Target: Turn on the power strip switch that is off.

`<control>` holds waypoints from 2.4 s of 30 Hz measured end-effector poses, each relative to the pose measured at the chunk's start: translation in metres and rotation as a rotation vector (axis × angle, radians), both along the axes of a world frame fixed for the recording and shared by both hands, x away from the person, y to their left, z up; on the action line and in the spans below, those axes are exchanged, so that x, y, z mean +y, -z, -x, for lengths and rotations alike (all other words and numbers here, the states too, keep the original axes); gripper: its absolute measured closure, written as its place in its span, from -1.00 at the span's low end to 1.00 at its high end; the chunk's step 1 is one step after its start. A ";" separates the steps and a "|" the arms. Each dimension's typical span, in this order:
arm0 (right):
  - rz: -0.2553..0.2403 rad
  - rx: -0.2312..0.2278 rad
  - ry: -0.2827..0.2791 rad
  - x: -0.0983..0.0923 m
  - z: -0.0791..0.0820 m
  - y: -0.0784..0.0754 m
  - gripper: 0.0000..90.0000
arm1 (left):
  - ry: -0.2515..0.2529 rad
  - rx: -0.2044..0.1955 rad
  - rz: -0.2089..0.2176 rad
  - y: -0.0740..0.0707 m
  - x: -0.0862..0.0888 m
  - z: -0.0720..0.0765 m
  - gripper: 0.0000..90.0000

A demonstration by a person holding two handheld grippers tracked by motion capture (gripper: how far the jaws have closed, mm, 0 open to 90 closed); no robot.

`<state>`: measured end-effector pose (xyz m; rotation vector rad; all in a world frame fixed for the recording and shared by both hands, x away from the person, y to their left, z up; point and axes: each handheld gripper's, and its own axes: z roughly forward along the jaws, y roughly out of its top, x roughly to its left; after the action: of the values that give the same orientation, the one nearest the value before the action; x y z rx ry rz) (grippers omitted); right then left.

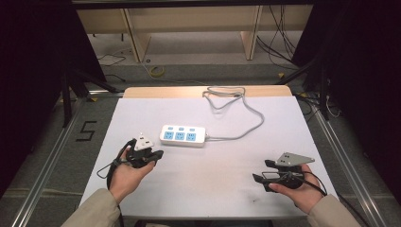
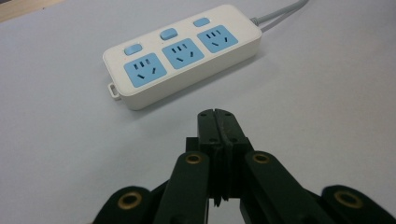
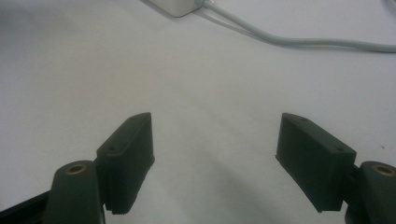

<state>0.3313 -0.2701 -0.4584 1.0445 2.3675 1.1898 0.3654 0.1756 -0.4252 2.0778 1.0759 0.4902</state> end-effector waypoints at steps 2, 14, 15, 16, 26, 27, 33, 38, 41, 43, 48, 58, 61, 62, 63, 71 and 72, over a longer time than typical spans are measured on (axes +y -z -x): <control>0.000 0.000 0.000 0.000 0.000 0.000 -0.38 | -0.001 0.004 -0.001 -0.001 0.000 -0.001 0.99; -0.001 0.004 -0.002 0.000 0.000 0.000 -0.38 | 0.006 0.007 0.007 -0.004 -0.005 -0.008 0.99; -0.001 0.003 -0.002 0.000 0.000 0.000 -0.38 | 0.004 0.008 0.009 -0.005 -0.005 -0.009 0.99; -0.001 0.005 -0.002 0.000 0.000 0.000 -0.38 | 0.004 0.008 0.009 -0.005 -0.005 -0.009 0.99; 0.001 0.003 -0.002 0.000 -0.001 0.001 -0.38 | 0.003 0.009 0.006 -0.007 -0.011 -0.016 0.99; 0.001 0.003 -0.002 0.000 -0.001 0.001 -0.38 | 0.001 0.009 0.009 -0.007 -0.012 -0.017 0.99; 0.000 0.004 -0.002 0.000 -0.001 0.001 -0.38 | 0.006 0.012 0.005 -0.008 -0.015 -0.021 0.99; 0.000 0.006 -0.001 0.000 -0.001 0.001 -0.38 | 0.007 0.010 0.004 -0.009 -0.018 -0.025 0.99; 0.000 0.006 -0.002 0.000 -0.001 0.001 -0.38 | 0.005 0.012 0.003 -0.009 -0.019 -0.028 0.99; 0.000 0.006 -0.001 0.000 -0.001 0.001 -0.38 | 0.006 0.014 0.002 -0.009 -0.019 -0.028 0.99; 0.000 0.007 -0.001 0.000 -0.001 0.001 -0.38 | 0.005 0.014 0.001 -0.009 -0.021 -0.031 0.99; 0.000 0.005 -0.001 0.000 -0.001 0.001 -0.39 | 0.004 0.019 -0.003 -0.010 -0.022 -0.037 0.99; 0.001 0.007 -0.003 0.000 -0.001 0.001 -0.39 | 0.005 0.020 -0.006 -0.009 -0.023 -0.039 0.99; 0.001 0.008 -0.003 0.000 -0.001 0.001 -0.39 | 0.005 0.020 -0.007 -0.009 -0.024 -0.040 0.99; 0.001 0.008 -0.003 0.000 -0.001 0.001 -0.39 | 0.006 0.020 -0.009 -0.009 -0.025 -0.040 0.99; 0.001 0.009 -0.002 0.000 -0.001 0.001 -0.39 | 0.005 0.024 -0.016 -0.008 -0.027 -0.044 0.99; 0.001 0.009 -0.004 0.000 -0.001 0.001 -0.39 | 0.007 0.024 -0.019 -0.008 -0.027 -0.045 0.99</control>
<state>0.3324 -0.2703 -0.4597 1.0474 2.3777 1.1870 0.4106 0.1487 -0.4173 2.1089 1.0813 0.4745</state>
